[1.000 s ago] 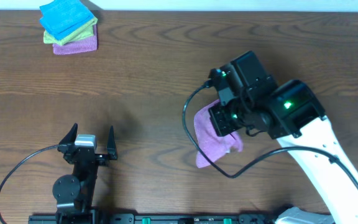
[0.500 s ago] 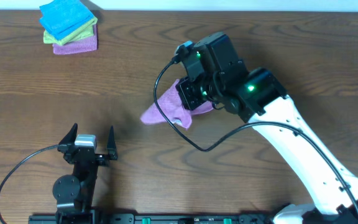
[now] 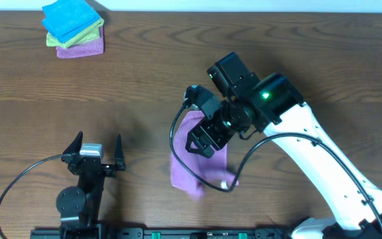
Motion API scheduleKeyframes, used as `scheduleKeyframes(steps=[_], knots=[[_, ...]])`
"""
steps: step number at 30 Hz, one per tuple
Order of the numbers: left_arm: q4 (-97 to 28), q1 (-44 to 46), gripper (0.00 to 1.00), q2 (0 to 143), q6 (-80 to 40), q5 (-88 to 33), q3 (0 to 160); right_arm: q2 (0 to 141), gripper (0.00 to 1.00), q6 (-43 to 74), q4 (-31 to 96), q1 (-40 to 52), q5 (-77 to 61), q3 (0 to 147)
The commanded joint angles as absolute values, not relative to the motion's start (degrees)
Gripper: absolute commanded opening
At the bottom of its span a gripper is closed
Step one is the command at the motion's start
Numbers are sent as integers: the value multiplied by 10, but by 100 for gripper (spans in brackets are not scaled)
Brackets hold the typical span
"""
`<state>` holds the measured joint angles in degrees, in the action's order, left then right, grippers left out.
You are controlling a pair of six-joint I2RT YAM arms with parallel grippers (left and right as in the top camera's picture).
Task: Fold the cloth
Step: 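Lift the purple cloth with the right gripper and drag it toward center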
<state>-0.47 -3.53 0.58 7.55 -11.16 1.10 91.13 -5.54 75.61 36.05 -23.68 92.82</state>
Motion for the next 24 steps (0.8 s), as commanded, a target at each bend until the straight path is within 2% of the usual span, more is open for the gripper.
scheduleKeyframes(steps=[1, 5, 12, 18, 24], knots=[[-32, -33, 96, 2, 79, -115, 3, 910, 99, 24, 760, 351, -65, 929], [-32, -33, 95, 2, 79, -114, 3, 915, 99, 44, 759, 345, 30, 928], [-32, -34, 95, 2, 79, -114, 3, 992, 72, 44, 729, 300, 71, 888], [-32, -33, 95, 2, 79, -114, 3, 1069, 70, 15, 686, 260, 69, 874], [-32, -33, 95, 2, 79, -114, 3, 1101, 69, -66, 646, 228, -4, 872]])
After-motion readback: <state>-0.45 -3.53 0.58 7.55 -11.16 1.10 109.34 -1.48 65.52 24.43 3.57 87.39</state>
